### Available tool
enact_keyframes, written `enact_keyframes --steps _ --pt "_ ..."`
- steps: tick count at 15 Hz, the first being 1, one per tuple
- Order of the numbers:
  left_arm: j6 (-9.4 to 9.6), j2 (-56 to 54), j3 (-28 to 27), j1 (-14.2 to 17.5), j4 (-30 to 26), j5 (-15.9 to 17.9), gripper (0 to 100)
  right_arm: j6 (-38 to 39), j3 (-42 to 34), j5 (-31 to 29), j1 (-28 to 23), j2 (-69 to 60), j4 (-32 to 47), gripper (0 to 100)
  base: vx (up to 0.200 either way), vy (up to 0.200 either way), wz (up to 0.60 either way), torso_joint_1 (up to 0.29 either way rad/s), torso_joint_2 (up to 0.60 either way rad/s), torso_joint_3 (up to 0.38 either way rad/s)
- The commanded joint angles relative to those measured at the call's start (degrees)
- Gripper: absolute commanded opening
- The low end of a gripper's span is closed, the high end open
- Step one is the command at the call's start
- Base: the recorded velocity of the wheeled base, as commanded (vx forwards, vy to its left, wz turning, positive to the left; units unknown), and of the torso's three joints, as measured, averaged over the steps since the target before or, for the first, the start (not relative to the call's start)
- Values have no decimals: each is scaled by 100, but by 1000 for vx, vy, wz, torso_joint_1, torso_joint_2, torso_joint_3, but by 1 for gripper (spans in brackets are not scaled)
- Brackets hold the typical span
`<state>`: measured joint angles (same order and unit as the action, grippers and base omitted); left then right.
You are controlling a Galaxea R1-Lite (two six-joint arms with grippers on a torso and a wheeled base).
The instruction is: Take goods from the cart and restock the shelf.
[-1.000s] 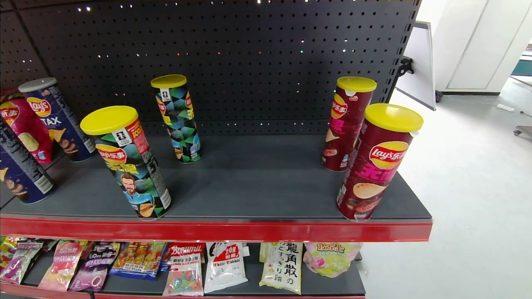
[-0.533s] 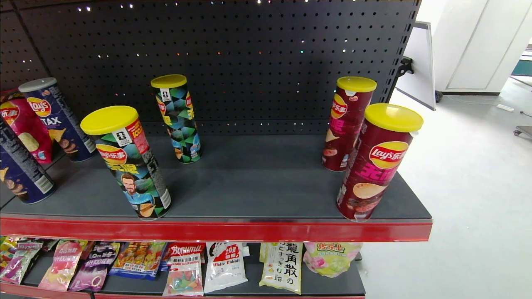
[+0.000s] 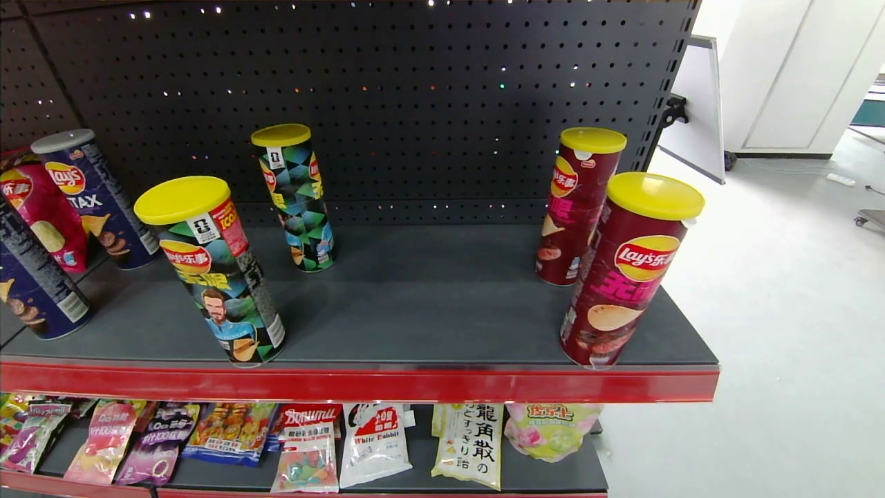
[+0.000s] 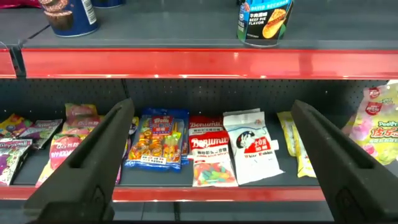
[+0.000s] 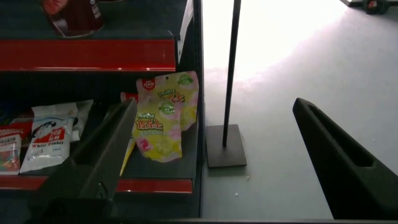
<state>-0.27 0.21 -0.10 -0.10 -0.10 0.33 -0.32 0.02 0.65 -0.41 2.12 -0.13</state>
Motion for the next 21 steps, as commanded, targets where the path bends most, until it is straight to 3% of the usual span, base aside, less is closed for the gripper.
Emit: enact_keyframes --steps 1,4,8,9,10,11,14,15,18,21 --pt "-8 -3 1 1 1 2 100 -100 15 -47 -73 280 5 100 0 0 0 0 0 0" --pt "-8 -3 1 1 1 2 100 -135 15 -56 -389 315 -4 100 0 0 0 0 0 0" --pt "0 -3 1 1 1 2 100 -197 6 -56 -372 298 -48 100 0 0 0 0 0 0" --pt "0 -3 1 1 1 2 100 5 1087 261 -213 640 -391 100 0 0 0 0 0 0" --pt "0 -3 1 1 1 2 100 5 1087 261 -213 640 -391 100 0 0 0 0 0 0" --pt "0 -3 1 1 1 2 100 181 1958 208 182 1941 -663 100 0 0 0 0 0 0" --pt "0 -3 1 1 1 2 100 568 2054 173 138 3462 -760 100 0 0 0 0 0 0" --pt "0 -3 1 1 1 2 100 849 2494 199 121 4604 -909 100 0 0 0 0 0 0" --pt "0 -3 1 1 1 2 100 840 3267 225 129 6169 -962 100 0 0 0 0 0 0" --pt "0 -3 1 1 1 2 100 717 3540 217 393 6951 -1041 100 0 0 0 0 0 0"
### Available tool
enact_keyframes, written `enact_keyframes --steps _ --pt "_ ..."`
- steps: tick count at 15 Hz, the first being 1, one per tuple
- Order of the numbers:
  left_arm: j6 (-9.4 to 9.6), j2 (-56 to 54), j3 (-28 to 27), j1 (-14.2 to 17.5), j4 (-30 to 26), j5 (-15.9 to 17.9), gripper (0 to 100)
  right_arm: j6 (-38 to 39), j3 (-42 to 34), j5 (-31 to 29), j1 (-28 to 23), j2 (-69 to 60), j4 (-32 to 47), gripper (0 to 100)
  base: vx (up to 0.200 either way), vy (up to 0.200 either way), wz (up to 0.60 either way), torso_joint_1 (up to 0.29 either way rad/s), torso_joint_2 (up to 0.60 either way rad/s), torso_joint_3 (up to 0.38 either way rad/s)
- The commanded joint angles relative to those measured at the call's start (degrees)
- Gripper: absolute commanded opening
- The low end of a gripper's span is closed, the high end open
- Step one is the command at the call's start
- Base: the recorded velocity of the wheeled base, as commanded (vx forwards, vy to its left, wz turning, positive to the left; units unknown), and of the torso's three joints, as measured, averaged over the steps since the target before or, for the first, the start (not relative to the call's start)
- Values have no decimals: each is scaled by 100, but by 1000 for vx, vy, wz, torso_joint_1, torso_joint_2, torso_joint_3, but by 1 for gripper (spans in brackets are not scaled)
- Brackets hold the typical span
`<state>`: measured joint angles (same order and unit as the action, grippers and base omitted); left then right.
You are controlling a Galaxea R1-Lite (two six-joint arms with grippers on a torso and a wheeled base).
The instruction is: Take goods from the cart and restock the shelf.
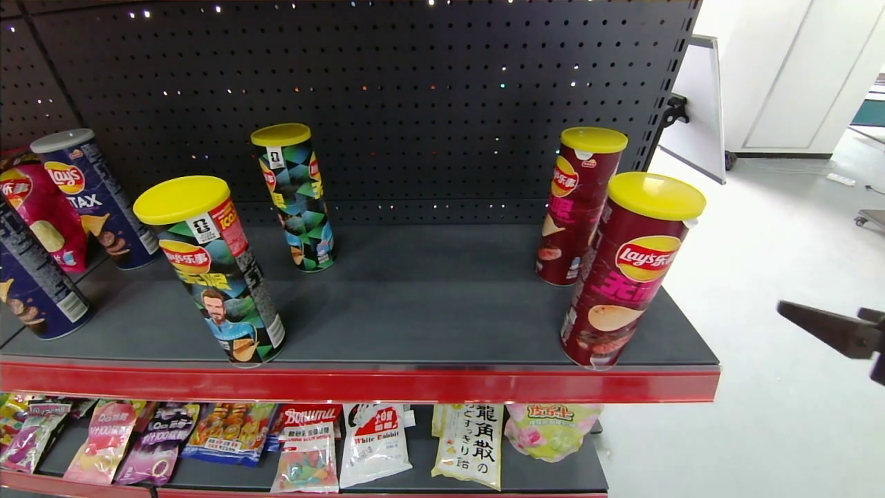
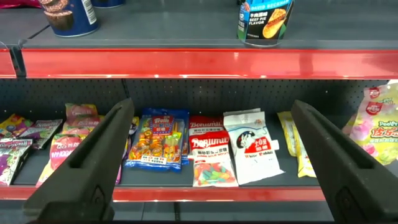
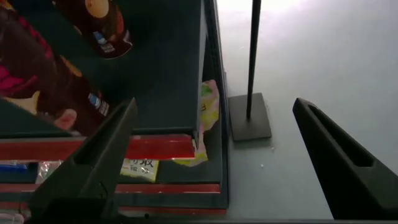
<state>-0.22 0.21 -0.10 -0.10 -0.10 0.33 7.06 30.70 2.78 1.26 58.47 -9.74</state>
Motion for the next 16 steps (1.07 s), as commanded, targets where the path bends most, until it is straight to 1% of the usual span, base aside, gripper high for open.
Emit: enact_keyframes --steps 1,3,7,8,10,16 --pt "-4 -3 1 1 1 2 100 -108 402 -14 323 1448 -283 100 0 0 0 0 0 0" --pt "-4 -3 1 1 1 2 100 -372 349 -49 358 1712 -661 100 0 0 0 0 0 0" --pt "-4 -3 1 1 1 2 100 -688 349 -49 411 2072 -837 100 0 0 0 0 0 0" --pt "-4 -3 1 1 1 2 100 -759 358 -49 411 2231 -986 100 0 0 0 0 0 0" --pt "-4 -3 10 1 1 2 100 -864 349 -58 586 2380 -1232 100 0 0 0 0 0 0" --pt "-4 -3 1 1 1 2 100 -1119 261 -260 973 2459 -1258 100 0 0 0 0 0 0"
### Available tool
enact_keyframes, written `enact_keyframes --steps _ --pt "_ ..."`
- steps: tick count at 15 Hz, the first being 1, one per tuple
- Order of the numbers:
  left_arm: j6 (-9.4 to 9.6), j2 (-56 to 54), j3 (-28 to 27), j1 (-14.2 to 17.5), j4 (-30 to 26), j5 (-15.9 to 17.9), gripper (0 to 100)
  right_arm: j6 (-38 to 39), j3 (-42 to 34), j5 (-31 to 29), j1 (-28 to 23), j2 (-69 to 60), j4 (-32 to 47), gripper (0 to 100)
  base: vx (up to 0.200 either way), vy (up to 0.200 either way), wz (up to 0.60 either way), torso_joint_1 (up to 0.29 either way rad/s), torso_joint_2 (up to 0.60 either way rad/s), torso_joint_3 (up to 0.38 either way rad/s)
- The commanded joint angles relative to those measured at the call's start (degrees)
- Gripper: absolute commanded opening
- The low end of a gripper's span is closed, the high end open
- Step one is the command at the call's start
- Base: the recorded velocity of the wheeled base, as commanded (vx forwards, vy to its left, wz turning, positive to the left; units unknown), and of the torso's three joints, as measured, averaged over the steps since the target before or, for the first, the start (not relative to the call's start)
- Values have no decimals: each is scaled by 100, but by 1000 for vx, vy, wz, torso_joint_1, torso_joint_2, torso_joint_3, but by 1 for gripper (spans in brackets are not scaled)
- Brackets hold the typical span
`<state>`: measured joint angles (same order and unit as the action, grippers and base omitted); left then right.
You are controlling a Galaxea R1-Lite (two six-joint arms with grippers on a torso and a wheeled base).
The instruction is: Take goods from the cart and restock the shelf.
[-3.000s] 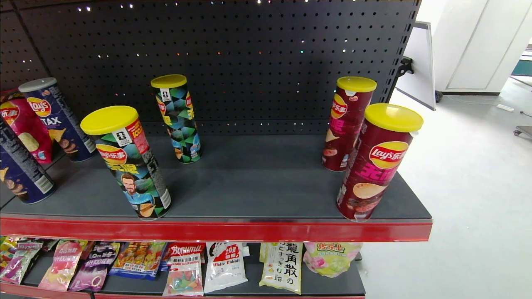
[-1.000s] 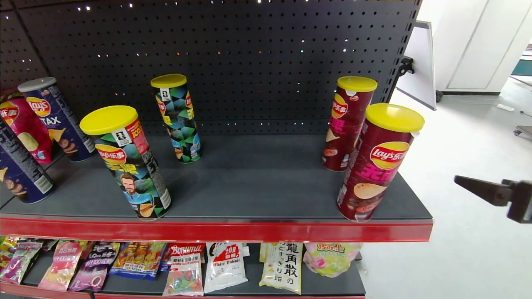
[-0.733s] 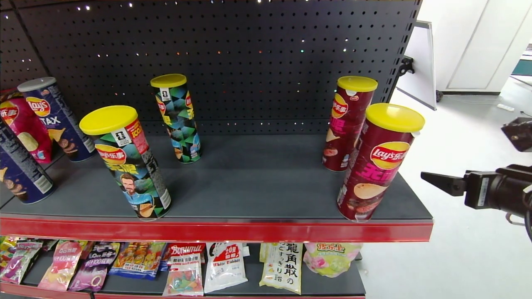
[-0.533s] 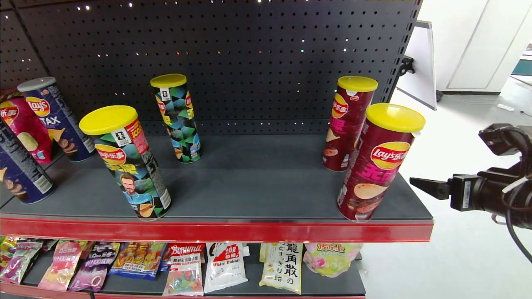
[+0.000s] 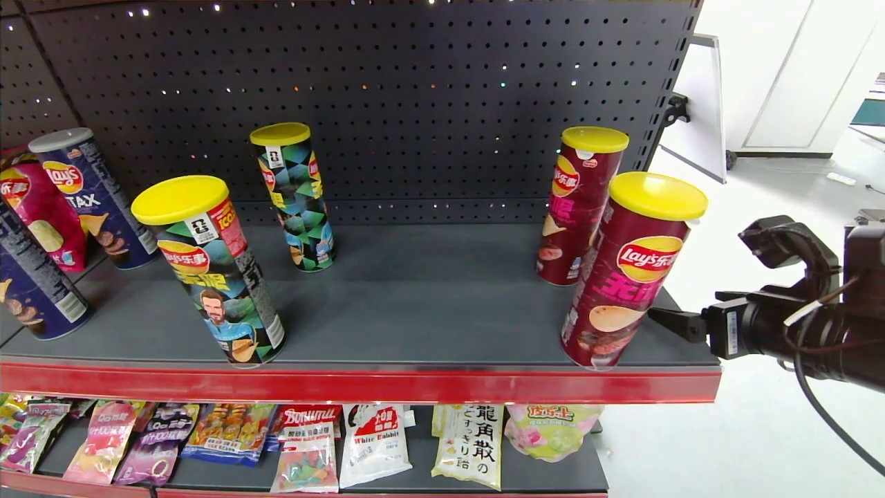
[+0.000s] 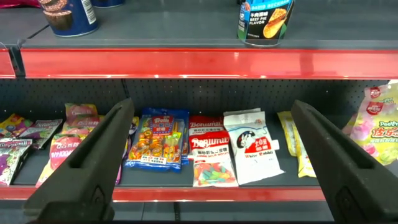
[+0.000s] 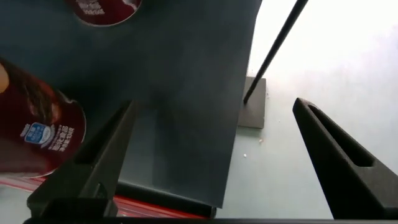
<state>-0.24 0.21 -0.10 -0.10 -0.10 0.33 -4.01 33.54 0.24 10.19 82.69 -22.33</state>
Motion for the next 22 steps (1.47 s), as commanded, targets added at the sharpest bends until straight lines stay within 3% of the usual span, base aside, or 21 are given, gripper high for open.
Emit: enact_keyframes --steps 1,22 --pt "-2 -3 1 1 1 2 100 -30 -40 -51 159 46 10 100 0 0 0 0 0 0" --pt "-2 -3 1 1 1 2 100 -284 -67 -68 765 204 45 100 0 0 0 0 0 0"
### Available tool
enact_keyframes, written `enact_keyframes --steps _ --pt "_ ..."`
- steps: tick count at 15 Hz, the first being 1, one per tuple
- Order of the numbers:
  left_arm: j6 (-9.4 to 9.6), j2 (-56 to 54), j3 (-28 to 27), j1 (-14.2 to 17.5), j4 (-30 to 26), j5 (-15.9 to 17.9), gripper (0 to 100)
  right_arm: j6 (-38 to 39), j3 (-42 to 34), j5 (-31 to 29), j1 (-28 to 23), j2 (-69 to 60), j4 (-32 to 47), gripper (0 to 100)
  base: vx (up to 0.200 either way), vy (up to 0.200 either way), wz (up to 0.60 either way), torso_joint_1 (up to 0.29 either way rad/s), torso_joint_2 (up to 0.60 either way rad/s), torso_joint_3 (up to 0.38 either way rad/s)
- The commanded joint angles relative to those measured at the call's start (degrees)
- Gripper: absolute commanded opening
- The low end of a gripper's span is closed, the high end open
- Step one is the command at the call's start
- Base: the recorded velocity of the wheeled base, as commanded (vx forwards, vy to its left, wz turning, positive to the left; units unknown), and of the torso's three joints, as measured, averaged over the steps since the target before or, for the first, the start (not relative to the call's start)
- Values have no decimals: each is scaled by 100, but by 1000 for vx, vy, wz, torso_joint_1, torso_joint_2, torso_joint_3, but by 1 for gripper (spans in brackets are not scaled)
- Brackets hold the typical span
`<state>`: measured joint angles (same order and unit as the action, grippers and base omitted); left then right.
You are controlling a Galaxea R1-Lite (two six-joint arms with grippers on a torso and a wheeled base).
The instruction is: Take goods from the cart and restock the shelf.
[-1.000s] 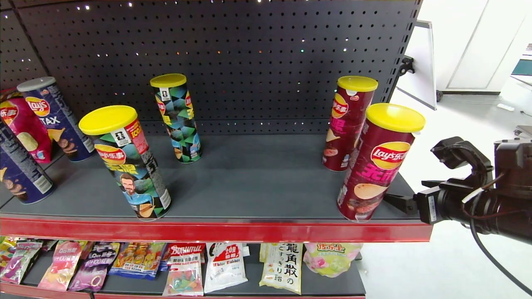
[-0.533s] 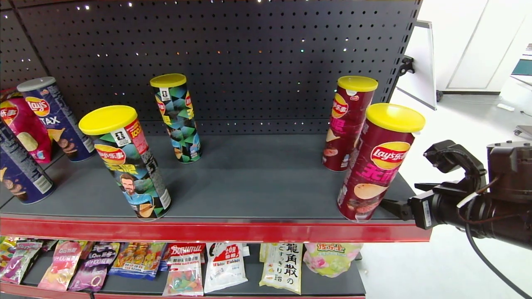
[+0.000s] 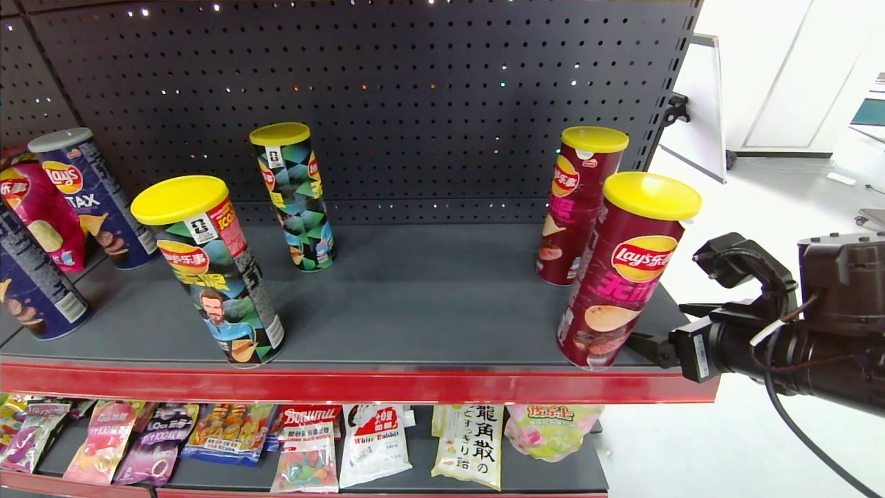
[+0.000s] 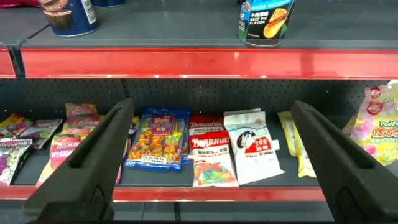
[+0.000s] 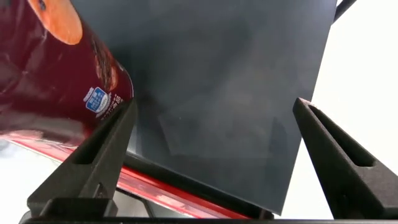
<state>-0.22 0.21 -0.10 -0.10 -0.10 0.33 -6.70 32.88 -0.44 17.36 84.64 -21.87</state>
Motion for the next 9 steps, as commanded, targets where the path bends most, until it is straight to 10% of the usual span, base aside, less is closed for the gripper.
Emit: enact_keyframes --steps 1,9 --pt "-4 -3 1 1 1 2 100 -24 -18 0 66 0 -1 100 0 0 0 0 0 0" --pt "-4 -3 1 1 1 2 100 -33 -1 -70 233 0 -1 100 0 0 0 0 0 0"
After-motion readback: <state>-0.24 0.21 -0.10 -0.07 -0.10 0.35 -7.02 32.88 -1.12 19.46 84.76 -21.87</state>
